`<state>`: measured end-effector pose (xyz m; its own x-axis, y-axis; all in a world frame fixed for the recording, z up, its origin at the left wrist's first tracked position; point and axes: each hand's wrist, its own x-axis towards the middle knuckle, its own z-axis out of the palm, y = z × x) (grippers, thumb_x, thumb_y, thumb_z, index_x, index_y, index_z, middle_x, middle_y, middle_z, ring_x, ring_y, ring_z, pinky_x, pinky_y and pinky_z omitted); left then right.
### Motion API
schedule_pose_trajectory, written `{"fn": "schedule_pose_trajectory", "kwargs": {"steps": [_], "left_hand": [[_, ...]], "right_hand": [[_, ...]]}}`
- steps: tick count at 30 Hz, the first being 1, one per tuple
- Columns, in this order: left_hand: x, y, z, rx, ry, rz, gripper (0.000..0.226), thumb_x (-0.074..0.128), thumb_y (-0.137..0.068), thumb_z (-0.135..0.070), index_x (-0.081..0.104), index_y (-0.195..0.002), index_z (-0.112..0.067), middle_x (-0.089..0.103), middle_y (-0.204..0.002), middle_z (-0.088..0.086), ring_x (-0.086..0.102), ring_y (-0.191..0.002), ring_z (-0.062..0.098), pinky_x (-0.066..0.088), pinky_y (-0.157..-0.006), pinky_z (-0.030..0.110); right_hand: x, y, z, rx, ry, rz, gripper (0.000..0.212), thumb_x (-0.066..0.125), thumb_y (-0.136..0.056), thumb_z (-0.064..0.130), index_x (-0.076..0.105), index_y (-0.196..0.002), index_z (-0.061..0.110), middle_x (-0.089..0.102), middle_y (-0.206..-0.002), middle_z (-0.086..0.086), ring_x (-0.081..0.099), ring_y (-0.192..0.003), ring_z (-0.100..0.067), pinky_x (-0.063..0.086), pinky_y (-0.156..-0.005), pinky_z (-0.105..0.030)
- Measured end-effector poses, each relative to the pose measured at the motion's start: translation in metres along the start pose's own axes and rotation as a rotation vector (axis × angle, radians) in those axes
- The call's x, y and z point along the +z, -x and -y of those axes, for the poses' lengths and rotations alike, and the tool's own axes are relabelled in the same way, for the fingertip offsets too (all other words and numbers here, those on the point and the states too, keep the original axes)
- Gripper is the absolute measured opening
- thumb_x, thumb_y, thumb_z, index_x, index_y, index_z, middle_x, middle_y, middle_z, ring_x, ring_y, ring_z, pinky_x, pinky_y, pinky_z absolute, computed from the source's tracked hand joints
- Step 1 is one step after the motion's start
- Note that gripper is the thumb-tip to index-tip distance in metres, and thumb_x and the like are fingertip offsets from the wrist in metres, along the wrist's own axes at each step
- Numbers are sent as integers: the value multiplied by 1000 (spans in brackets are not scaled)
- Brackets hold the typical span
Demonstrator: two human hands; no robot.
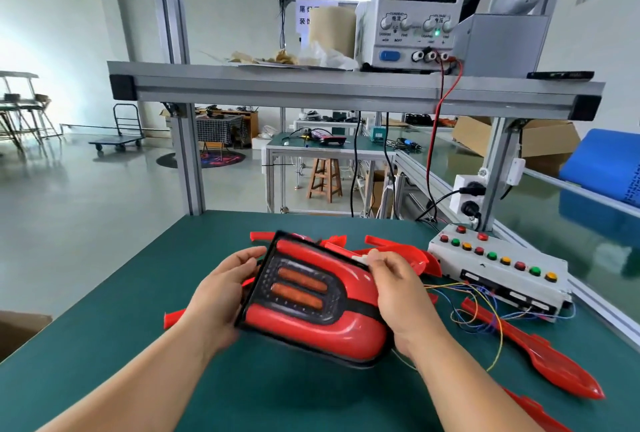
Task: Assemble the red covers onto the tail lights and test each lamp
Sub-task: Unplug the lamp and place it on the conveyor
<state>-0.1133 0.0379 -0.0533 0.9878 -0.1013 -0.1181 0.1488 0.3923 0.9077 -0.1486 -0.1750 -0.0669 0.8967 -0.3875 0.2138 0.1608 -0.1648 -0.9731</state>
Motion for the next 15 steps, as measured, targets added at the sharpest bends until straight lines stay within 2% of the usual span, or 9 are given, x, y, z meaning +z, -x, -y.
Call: {"fn": "schedule_pose_trajectory", "kwargs": {"steps": [2, 4, 7, 9, 11, 13, 15], "left_hand": [[6, 12, 2, 59, -74, 60, 21, 47, -95, 0, 66, -100, -8, 69, -86, 16, 61, -71, 26, 53, -68, 36], [13, 25, 6, 131, -167, 101, 28, 45, -94, 6, 68, -103, -8, 66, -91, 14, 53, -83, 25, 43, -82, 40], [25, 48, 15, 161, -169, 222, 56, 41, -82, 14, 67, -114, -24, 69, -104, -3, 55, -97, 16, 35, -91, 35], [32, 58, 19, 190, -82, 367, 78, 47, -67, 6, 54, -131, -39, 65, -123, -11, 57, -109, 10, 34, -97, 34], [45, 62, 22, 239, -1, 486, 84, 63, -72, -7, 37, -141, -47, 57, -135, -13, 56, -119, 8, 35, -105, 41], [58, 61, 26, 273, 90, 429, 73, 66, -87, -25, 28, -141, -54, 56, -137, -11, 56, -124, 13, 36, -109, 48], [63, 56, 32, 321, 119, 271, 60, 56, -86, -33, 30, -132, -62, 60, -132, -14, 59, -120, 13, 35, -112, 47]], "right_hand": [[-1, -3, 4, 74, -146, -74, 25, 54, -98, 36, 65, -84, 19, 68, -86, -2, 61, -80, -19, 50, -79, -34], [-2, -5, 5, 127, -189, -161, 28, 51, -100, 37, 63, -84, 16, 68, -87, -9, 63, -83, -26, 52, -86, -43], [0, -5, 6, 227, -300, -251, 31, 45, -102, 40, 61, -95, 14, 68, -98, -15, 67, -89, -32, 54, -87, -56], [6, -1, 10, 263, -381, -274, 31, 42, -103, 40, 59, -100, 14, 67, -98, -15, 68, -88, -35, 56, -80, -60], [15, 5, 13, 239, -411, -303, 29, 40, -103, 39, 56, -94, 17, 66, -96, -11, 67, -88, -33, 56, -82, -56], [25, 12, 13, 229, -439, -300, 28, 39, -103, 40, 52, -89, 19, 64, -96, -6, 64, -93, -31, 53, -90, -54], [33, 17, 11, 242, -455, -269, 27, 40, -102, 41, 52, -89, 20, 62, -95, -3, 62, -95, -29, 51, -93, -53]]}}
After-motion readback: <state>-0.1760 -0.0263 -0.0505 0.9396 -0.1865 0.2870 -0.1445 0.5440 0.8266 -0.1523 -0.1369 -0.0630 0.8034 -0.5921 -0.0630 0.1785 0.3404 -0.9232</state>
